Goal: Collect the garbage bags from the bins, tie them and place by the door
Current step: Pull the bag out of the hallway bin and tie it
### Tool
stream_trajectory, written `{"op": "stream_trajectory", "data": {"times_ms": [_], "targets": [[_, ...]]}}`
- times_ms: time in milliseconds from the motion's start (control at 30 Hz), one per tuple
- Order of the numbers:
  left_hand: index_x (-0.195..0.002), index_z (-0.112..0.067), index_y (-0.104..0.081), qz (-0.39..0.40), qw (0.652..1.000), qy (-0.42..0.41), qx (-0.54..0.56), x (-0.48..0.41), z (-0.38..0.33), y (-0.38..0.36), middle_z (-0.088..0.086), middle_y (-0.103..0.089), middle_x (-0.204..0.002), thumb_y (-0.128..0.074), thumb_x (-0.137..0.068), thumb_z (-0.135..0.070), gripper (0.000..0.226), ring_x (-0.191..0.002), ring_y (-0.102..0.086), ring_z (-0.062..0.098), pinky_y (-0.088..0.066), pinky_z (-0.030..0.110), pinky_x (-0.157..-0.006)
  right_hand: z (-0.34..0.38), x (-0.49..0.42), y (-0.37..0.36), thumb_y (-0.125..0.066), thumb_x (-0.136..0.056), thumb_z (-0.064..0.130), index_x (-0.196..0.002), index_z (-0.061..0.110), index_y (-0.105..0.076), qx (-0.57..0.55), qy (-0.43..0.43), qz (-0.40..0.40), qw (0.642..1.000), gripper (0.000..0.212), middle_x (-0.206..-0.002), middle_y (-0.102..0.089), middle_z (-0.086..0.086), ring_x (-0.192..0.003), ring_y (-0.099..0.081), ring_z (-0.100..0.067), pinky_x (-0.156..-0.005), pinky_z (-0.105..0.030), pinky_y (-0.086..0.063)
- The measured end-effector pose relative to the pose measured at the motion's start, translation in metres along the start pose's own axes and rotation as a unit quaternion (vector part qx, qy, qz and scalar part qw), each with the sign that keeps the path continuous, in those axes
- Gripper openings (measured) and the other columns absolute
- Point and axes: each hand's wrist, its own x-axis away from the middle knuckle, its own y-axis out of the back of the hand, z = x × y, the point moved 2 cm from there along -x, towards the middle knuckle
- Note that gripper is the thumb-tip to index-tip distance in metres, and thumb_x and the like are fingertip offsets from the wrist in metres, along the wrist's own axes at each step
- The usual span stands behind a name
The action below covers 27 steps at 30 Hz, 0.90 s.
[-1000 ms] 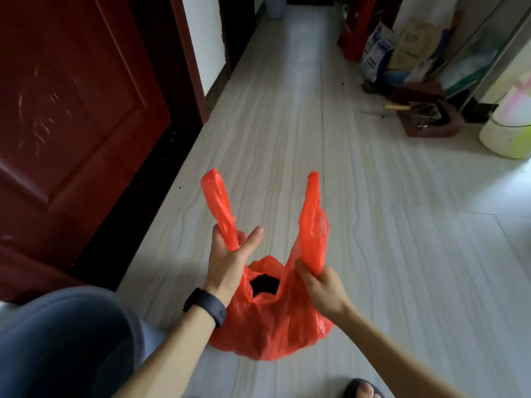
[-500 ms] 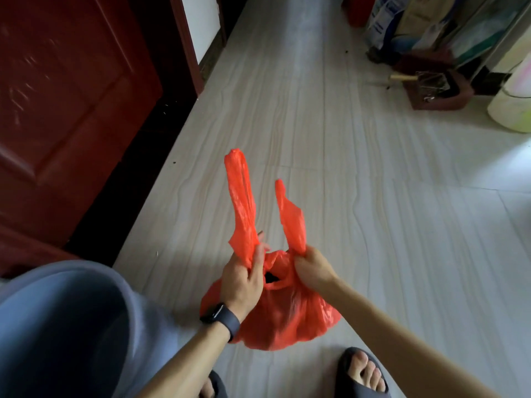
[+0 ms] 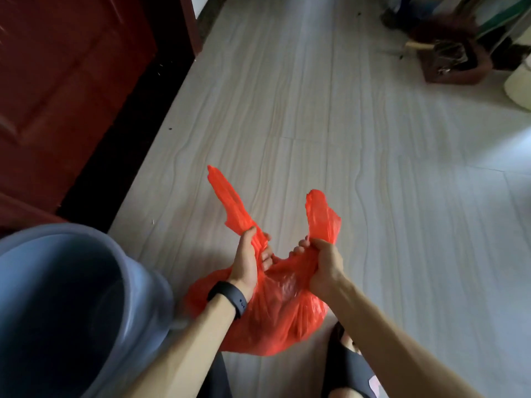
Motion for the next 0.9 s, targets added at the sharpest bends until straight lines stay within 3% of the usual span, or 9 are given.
{"op": "stream_trajectory", "data": {"times_ms": [100,200,267,367,500,567,700,767,900], "targets": [[-0.088,-0.013,-0.056,0.035,0.998,-0.039,-0.030,0.006,0.002,-0.006,-0.003,-0.035,-0.054,-0.037,-0.093,-0.043,0.036,-0.045,-0.033,0.014,-0.036,0.026,-0.050,0.009,-0.004,0.002,-0.046,-0.090,0.020,-0.071,0.020,-0.042,0.131,0.051,-0.053,0.989,0.019,-0.047,-0.030,0.006,-0.037,-0.023,-0.011,-0.046,-0.022,-0.026],[-0.085,-0.024,-0.059,0.053,0.955,-0.129,-0.260,0.011,0.006,-0.006,-0.013,-0.043,-0.057,-0.036,-0.089,-0.056,0.039,-0.049,-0.039,0.009,-0.037,0.027,-0.056,0.007,-0.001,0.001,-0.047,-0.090,0.057,-0.086,0.018,-0.053,0.258,0.020,-0.038,0.965,0.040,-0.063,-0.042,0.001,-0.051,-0.033,-0.018,-0.053,-0.028,-0.029],[-0.084,-0.034,-0.062,0.062,0.896,-0.178,-0.402,0.012,0.005,-0.004,-0.014,-0.059,-0.060,-0.035,-0.091,-0.064,0.041,-0.057,-0.056,0.008,-0.041,0.022,-0.060,0.006,-0.001,0.001,-0.037,-0.094,0.068,-0.097,0.012,-0.059,0.327,0.041,-0.033,0.944,0.061,-0.076,-0.051,-0.004,-0.058,-0.045,-0.022,-0.056,-0.029,-0.037],[-0.115,-0.027,-0.064,0.074,0.792,-0.211,-0.568,0.008,0.001,0.002,0.003,-0.075,-0.098,-0.037,-0.099,-0.054,0.041,-0.097,-0.067,0.023,-0.050,0.029,-0.081,0.004,-0.003,-0.002,-0.042,-0.102,0.043,-0.086,0.011,-0.062,0.415,0.114,0.022,0.903,0.041,-0.059,-0.058,0.005,-0.041,-0.051,-0.005,-0.041,-0.022,-0.037],[-0.120,-0.026,-0.050,0.067,0.641,-0.271,-0.715,0.007,-0.006,-0.001,0.013,-0.071,-0.098,-0.033,-0.101,-0.046,0.033,-0.091,-0.066,0.041,-0.046,0.040,-0.066,0.000,-0.008,0.005,-0.051,-0.089,0.029,-0.063,0.020,-0.065,0.429,0.114,0.070,0.893,0.031,-0.056,-0.047,-0.001,-0.043,-0.042,-0.012,-0.044,-0.024,-0.034],[-0.121,-0.025,-0.046,0.044,0.561,-0.302,-0.770,0.009,-0.009,-0.001,0.010,-0.070,-0.096,-0.034,-0.099,-0.041,0.030,-0.086,-0.067,0.041,-0.038,0.038,-0.061,0.001,-0.008,0.009,-0.050,-0.078,0.040,-0.054,0.021,-0.061,0.408,0.057,0.088,0.907,0.033,-0.054,-0.051,-0.003,-0.047,-0.044,-0.019,-0.045,-0.026,-0.031],[-0.132,-0.017,-0.042,0.013,0.415,-0.320,-0.851,0.013,-0.006,-0.008,0.008,-0.068,-0.101,-0.034,-0.101,-0.024,0.033,-0.087,-0.069,0.034,-0.039,0.037,-0.067,0.000,0.000,0.004,-0.061,-0.072,0.075,-0.075,0.024,-0.070,0.447,0.037,0.158,0.880,0.053,-0.066,-0.064,0.000,-0.061,-0.059,-0.018,-0.047,-0.026,-0.039],[-0.130,-0.015,-0.045,0.033,0.393,-0.341,-0.854,0.018,-0.003,-0.014,0.008,-0.066,-0.101,-0.029,-0.098,-0.013,0.036,-0.086,-0.069,0.032,-0.039,0.037,-0.071,-0.001,0.001,-0.002,-0.057,-0.074,0.081,-0.081,0.024,-0.073,0.482,0.082,0.090,0.868,0.060,-0.075,-0.073,0.004,-0.067,-0.070,-0.010,-0.052,-0.019,-0.049],[-0.109,-0.016,-0.056,0.065,0.384,-0.413,-0.823,0.032,0.003,-0.015,0.005,-0.065,-0.090,-0.036,-0.091,-0.012,0.027,-0.078,-0.068,0.031,-0.045,0.040,-0.070,0.004,-0.006,0.001,-0.042,-0.098,0.048,-0.089,0.018,-0.069,0.474,0.132,-0.055,0.869,0.041,-0.077,-0.067,-0.001,-0.063,-0.062,-0.013,-0.056,-0.025,-0.049]]}}
